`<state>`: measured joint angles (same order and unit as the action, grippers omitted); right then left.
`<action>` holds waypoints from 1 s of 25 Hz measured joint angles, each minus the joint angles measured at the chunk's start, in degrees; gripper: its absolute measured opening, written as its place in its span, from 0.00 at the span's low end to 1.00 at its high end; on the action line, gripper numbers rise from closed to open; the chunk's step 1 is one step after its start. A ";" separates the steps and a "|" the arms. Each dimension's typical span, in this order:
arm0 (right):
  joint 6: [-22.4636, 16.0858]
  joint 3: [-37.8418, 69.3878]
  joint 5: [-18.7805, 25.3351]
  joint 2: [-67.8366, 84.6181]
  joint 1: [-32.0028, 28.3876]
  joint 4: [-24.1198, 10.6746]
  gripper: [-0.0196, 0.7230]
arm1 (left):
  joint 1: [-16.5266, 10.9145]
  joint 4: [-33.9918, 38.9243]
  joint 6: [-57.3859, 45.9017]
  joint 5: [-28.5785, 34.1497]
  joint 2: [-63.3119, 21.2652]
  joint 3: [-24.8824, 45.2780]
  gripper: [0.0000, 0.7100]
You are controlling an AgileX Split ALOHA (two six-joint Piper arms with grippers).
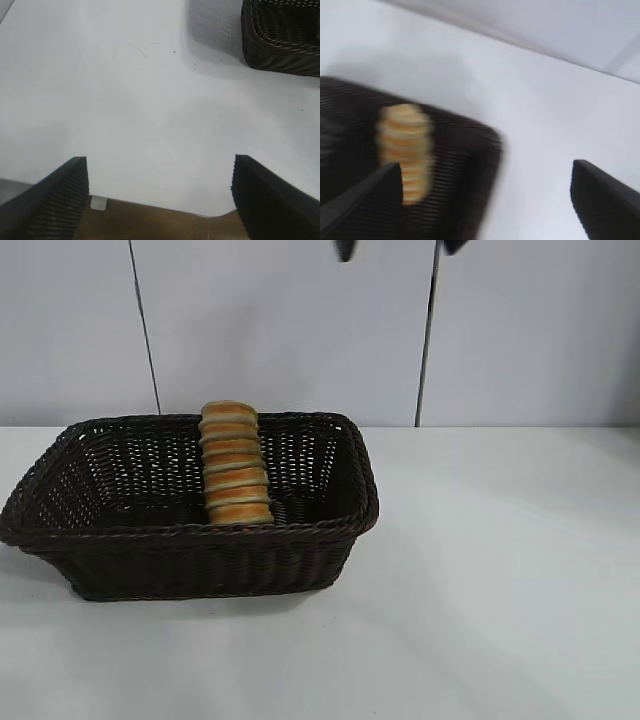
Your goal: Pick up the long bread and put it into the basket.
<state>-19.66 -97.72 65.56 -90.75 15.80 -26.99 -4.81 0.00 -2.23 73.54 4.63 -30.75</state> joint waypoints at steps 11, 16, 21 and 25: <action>3.49 0.00 3.62 7.39 -13.26 -1.07 0.88 | 0.00 0.00 0.00 0.00 0.00 0.00 0.80; 6.44 0.00 5.62 12.50 -13.26 0.88 0.88 | 0.00 0.00 0.00 0.00 0.00 0.00 0.80; 10.79 0.00 6.66 25.70 -13.26 6.65 0.88 | 0.00 0.00 0.00 -0.05 0.00 0.00 0.80; 12.30 -0.20 6.99 40.68 -13.26 9.40 0.88 | 0.00 0.00 0.00 -0.05 0.00 0.00 0.80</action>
<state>-7.36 -97.92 72.55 -50.08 2.55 -17.59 -4.81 0.00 -2.23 73.49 4.63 -30.75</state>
